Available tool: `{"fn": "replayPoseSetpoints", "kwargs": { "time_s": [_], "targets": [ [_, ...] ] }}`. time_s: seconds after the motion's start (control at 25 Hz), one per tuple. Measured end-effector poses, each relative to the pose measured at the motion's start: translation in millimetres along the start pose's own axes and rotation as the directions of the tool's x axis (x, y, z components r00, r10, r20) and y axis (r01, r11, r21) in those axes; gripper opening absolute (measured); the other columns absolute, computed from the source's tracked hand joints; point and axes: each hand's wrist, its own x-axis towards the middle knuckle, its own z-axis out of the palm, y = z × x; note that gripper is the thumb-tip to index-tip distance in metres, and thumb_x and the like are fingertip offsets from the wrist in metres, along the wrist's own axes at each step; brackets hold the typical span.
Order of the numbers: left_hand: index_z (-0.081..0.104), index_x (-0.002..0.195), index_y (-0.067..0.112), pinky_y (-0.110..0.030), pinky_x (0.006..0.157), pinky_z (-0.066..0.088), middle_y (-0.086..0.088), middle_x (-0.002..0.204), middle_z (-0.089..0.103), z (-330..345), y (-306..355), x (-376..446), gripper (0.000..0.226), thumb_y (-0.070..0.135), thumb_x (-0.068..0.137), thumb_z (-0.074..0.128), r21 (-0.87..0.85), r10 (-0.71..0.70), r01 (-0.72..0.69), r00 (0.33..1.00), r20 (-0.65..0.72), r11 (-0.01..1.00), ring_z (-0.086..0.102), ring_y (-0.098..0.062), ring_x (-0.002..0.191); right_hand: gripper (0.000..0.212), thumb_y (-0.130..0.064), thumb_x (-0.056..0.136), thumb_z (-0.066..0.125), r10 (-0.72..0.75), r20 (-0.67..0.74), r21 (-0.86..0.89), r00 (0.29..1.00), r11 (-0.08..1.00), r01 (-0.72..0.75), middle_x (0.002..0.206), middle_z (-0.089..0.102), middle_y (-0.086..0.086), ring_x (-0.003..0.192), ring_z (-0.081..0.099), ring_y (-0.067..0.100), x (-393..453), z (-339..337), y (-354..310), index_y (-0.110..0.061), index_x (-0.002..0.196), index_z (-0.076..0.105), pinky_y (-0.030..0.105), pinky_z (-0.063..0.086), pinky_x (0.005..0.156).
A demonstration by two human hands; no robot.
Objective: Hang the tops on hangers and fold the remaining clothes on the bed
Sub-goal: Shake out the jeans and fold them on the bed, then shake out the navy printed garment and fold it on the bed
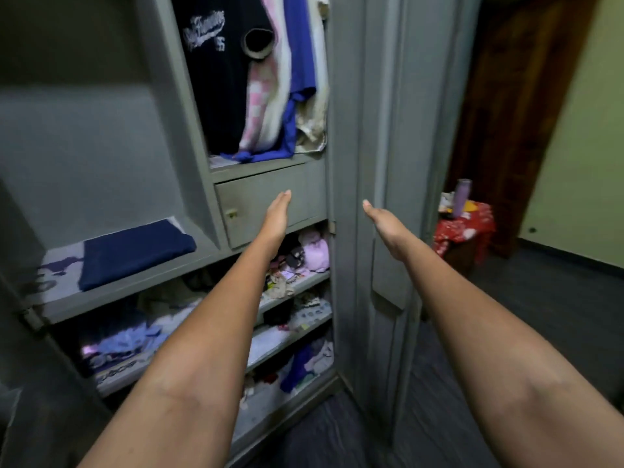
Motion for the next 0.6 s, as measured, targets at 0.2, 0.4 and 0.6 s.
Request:
{"fn": "replayPoseSetpoints", "kwargs": {
  "time_s": [0.2, 0.4, 0.6],
  "targets": [
    [0.032, 0.145, 0.002, -0.032, 0.118, 0.018, -0.009, 0.151, 0.035, 132.9, 11.7, -40.1, 0.054, 0.033, 0.102, 0.04, -0.098, 0.006, 0.031, 0.936, 0.353, 0.995, 0.031, -0.018, 0.141, 0.047, -0.039, 0.1, 0.042, 0.084, -0.306, 0.018, 0.948, 0.996, -0.082, 0.126, 0.053, 0.001, 0.114, 0.051, 0.016, -84.1, -126.9, 22.9, -0.001, 0.124, 0.057, 0.03, 0.033, 0.107],
    [0.033, 0.145, 0.005, -0.01, 0.084, 0.038, 0.003, 0.127, 0.054, 249.9, 33.4, -86.4, 0.047, 0.029, 0.105, 0.031, -0.123, 0.046, 0.032, 0.807, 0.588, 0.992, 0.051, -0.008, 0.113, 0.067, -0.05, 0.097, 0.042, 0.154, -0.555, 0.002, 0.817, 0.983, -0.183, 0.148, 0.039, 0.01, 0.138, 0.034, 0.022, -163.6, -241.4, 32.5, -0.003, 0.144, 0.036, 0.034, 0.023, 0.111],
    [0.025, 0.149, 0.005, -0.024, 0.112, 0.021, -0.006, 0.153, 0.032, 318.6, 36.5, -93.5, 0.054, 0.034, 0.104, 0.033, -0.161, 0.065, 0.06, 0.738, 0.672, 0.985, 0.03, -0.016, 0.141, 0.076, -0.059, 0.092, 0.044, 0.221, -0.632, 0.077, 0.743, 0.972, -0.224, 0.153, 0.03, 0.013, 0.142, 0.027, 0.026, -189.5, -303.9, 48.0, -0.01, 0.148, 0.03, 0.04, 0.019, 0.116]
  ]
}}
